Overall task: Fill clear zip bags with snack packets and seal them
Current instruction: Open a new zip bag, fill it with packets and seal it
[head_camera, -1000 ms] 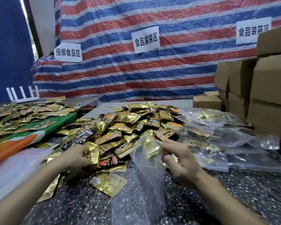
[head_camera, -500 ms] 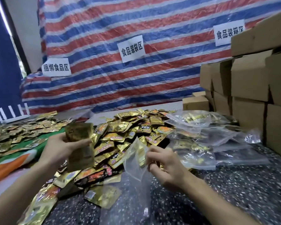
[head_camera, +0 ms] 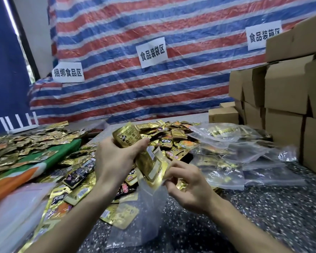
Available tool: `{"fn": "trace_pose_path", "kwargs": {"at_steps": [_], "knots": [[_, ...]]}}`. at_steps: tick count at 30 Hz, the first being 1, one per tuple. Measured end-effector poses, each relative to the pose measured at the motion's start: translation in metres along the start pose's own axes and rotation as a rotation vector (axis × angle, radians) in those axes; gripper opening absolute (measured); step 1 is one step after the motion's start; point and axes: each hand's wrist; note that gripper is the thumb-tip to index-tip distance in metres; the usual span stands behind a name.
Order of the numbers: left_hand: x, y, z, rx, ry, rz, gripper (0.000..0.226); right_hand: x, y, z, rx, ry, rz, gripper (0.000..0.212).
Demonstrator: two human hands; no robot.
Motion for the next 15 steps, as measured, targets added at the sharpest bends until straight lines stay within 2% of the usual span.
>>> {"fn": "trace_pose_path", "kwargs": {"at_steps": [4,8,11,15], "knots": [[-0.008,-0.007,0.012,0.028,0.042,-0.033,0.029,-0.001,-0.001,0.001,-0.015,0.022,-0.066,0.006],[-0.008,-0.019,0.022,-0.018,0.123,0.118,0.031,-0.002,-0.002,0.001,-0.027,0.036,-0.063,0.006],[-0.004,-0.021,0.020,-0.084,0.086,0.225,0.035,-0.002,-0.002,0.001,-0.009,0.049,-0.090,0.005],[-0.014,-0.011,0.009,-0.104,0.190,0.305,0.058,-0.004,0.006,-0.003,0.077,0.025,-0.168,0.004]]}}
Point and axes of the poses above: each hand's wrist, its own x-axis away from the middle knuckle, its own y-axis out of the back of the hand, z = x × y, and after that the axes turned 7 degrees about y, right-handed
